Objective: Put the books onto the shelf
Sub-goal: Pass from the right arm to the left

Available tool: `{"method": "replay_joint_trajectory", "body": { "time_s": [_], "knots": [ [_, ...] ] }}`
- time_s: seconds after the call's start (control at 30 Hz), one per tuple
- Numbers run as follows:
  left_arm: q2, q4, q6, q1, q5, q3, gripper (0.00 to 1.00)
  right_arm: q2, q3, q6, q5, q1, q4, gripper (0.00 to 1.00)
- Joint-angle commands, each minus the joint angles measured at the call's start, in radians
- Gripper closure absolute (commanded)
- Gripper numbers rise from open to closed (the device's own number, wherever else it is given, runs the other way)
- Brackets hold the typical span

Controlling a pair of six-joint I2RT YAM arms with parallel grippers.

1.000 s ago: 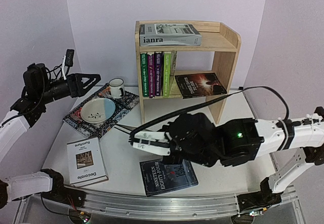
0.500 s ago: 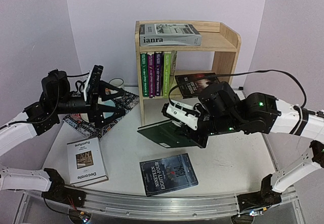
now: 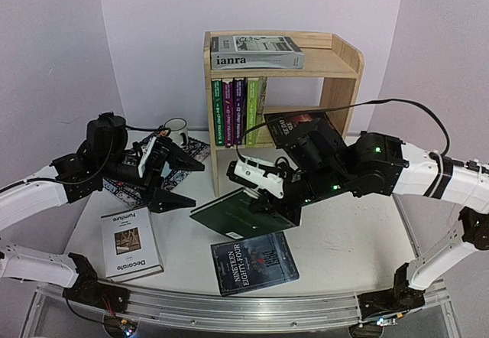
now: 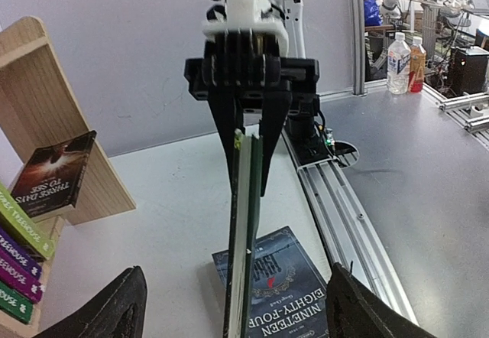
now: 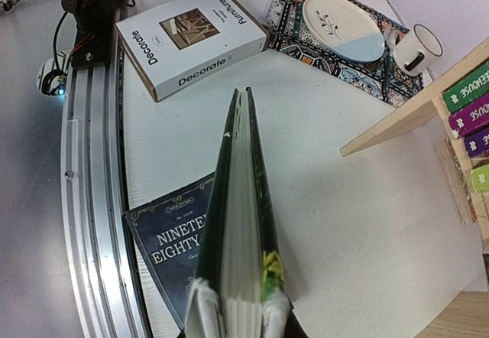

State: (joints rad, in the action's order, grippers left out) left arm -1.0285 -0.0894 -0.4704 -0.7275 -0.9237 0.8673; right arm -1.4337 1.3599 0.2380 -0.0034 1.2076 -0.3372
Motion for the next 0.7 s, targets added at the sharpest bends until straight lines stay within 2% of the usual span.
{"method": "replay_joint_trajectory", "body": {
  "time_s": [0.0,0.13,0.27,0.47,0.67],
  "knots": [
    [-0.039,-0.029,-0.065,-0.025,-0.012,0.051,0.19,-0.015,0.107,0.007,-0.035,0.001,0.053,1.00],
    [-0.072,-0.036,-0.064,-0.032,0.008,0.070,0.28,-0.036,0.137,0.017,-0.038,0.001,0.051,1.00],
    [-0.097,-0.040,-0.070,-0.038,0.015,0.082,0.31,-0.061,0.163,0.021,-0.052,0.001,0.049,1.00],
    [-0.133,-0.053,-0.080,-0.043,0.025,0.097,0.42,-0.104,0.205,0.028,-0.062,0.001,0.049,1.00],
    [-0.159,-0.079,-0.093,-0.048,0.018,0.118,0.59,-0.140,0.249,0.040,-0.068,0.001,0.049,1.00]
  ]
}}
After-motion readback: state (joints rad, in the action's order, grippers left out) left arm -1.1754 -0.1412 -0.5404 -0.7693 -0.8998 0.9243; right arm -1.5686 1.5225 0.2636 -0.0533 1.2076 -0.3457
